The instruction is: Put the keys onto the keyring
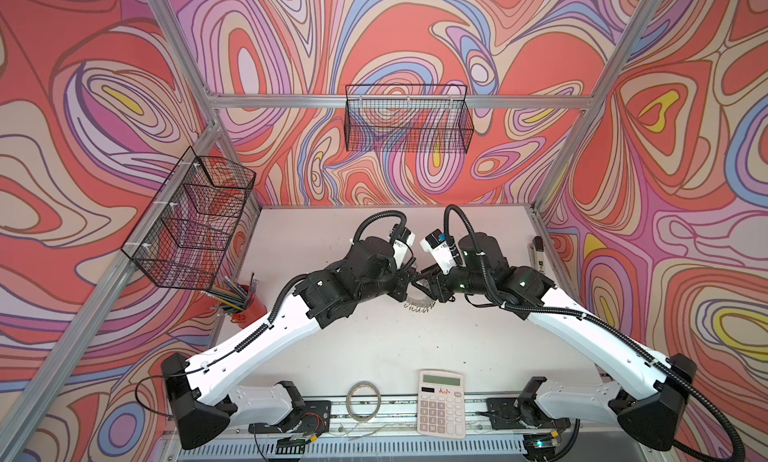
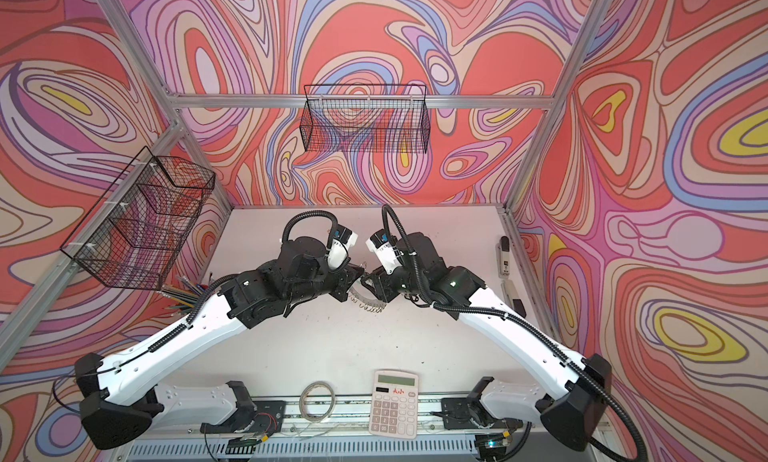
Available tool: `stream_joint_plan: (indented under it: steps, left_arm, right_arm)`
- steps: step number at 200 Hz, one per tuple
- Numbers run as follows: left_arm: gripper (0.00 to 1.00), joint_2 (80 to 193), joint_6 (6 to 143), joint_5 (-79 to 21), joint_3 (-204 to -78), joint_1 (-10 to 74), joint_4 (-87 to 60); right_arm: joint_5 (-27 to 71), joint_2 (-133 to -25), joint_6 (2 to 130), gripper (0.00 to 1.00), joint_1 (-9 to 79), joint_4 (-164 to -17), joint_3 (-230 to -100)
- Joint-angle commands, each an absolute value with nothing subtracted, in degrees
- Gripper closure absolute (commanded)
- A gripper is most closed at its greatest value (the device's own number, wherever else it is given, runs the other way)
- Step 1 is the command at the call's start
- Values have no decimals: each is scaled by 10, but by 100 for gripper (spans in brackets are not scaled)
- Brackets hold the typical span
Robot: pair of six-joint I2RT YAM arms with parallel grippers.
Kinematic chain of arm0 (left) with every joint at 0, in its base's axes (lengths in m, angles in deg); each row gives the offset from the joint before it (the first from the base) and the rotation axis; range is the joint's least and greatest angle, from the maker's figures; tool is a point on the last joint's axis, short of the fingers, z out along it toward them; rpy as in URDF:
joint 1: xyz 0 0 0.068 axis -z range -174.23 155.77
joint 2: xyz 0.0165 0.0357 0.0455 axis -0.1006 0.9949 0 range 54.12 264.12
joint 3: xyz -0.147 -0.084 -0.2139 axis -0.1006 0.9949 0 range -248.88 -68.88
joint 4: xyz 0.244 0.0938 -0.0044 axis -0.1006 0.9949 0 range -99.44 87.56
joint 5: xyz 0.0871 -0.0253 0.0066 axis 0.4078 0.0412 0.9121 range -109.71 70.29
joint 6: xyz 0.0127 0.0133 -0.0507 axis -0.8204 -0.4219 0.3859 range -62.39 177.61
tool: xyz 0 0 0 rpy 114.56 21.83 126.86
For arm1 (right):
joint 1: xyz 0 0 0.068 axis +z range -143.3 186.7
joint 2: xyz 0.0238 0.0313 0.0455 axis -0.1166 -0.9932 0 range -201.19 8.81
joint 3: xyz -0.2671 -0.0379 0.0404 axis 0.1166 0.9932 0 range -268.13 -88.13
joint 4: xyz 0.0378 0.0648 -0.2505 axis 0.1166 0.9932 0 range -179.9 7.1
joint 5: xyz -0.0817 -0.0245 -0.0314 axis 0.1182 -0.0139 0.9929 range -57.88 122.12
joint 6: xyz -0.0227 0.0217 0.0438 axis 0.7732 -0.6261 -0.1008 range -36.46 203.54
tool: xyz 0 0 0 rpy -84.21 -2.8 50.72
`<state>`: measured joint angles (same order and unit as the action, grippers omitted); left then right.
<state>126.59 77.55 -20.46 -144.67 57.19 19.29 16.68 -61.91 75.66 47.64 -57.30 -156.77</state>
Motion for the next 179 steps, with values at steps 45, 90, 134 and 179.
stream_joint_plan:
  steps: [45,90,134,179]
  left_arm:
    - [100,1260,790,-218,-1467,571,205]
    - [100,1259,790,-205,-1477,570,209]
    - [86,1259,791,-220,-1485,563,216]
    - [69,1249,800,-238,-1479,548,212]
  right_arm:
    - [168,-619,782,99,481,-601,-1564]
    - [171,-613,792,100,481,-602,-1568]
    - [164,-610,789,100,482,-604,-1568]
    - [160,-604,781,100,482,-612,-1568]
